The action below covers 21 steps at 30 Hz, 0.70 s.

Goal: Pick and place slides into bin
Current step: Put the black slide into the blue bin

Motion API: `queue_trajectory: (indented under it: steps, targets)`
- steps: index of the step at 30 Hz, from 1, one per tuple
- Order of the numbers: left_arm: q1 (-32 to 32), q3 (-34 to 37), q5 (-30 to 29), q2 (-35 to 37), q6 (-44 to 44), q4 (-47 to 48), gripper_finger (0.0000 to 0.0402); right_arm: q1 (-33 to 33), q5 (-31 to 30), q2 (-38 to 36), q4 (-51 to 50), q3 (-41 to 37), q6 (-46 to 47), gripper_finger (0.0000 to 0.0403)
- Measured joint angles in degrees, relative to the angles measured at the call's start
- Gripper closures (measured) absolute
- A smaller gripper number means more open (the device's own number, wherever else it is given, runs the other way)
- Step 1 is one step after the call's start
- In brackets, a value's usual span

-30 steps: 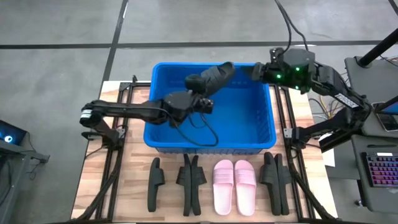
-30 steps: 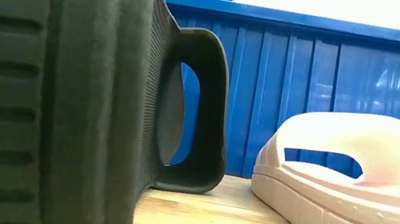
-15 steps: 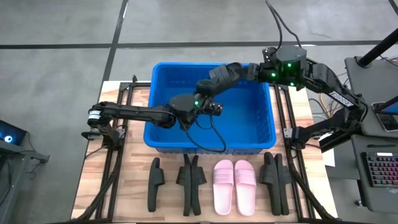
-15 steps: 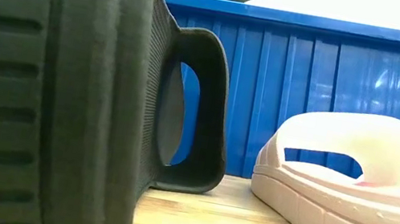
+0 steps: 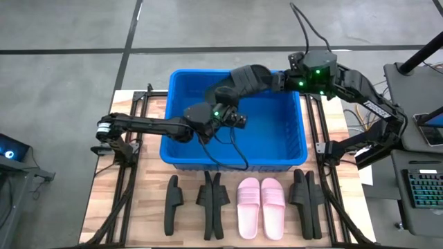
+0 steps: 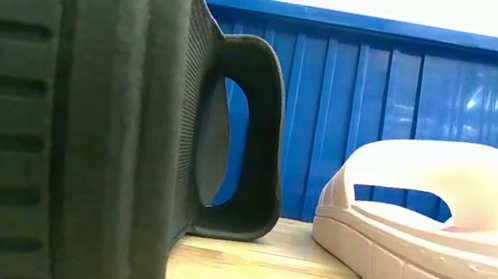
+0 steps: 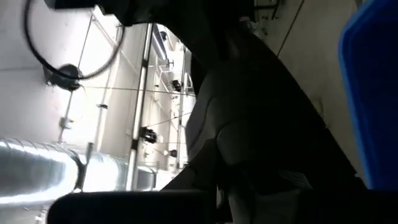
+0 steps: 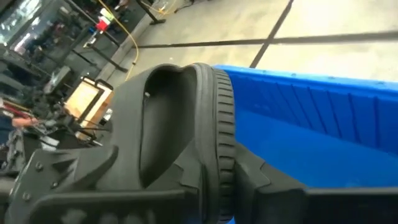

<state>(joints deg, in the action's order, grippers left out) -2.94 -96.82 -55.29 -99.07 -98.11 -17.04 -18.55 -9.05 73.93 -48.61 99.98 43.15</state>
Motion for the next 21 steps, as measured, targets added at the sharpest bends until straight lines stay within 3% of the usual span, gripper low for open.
queue_trajectory:
  steps: [12,15,17,21]
  targets:
    - [0.11,-0.8,0.8,4.36,23.51,0.55,0.0296,-1.14,0.3,-1.47,-4.22,0.15,-4.78,0.0373]
    - [0.11,-0.74,1.33,7.53,32.73,5.65,0.0269,-1.72,0.78,-1.79,-5.8,-0.02,-7.26,0.0373]
    - [0.11,-0.74,3.9,9.73,38.89,12.49,0.0254,-2.4,3.63,-2.15,-5.58,-0.02,-7.98,0.0374]
    - [0.11,-0.83,16.55,13.57,50.98,27.72,0.0237,-4.66,12.59,-2.56,-5.74,0.07,-9.6,0.0374]
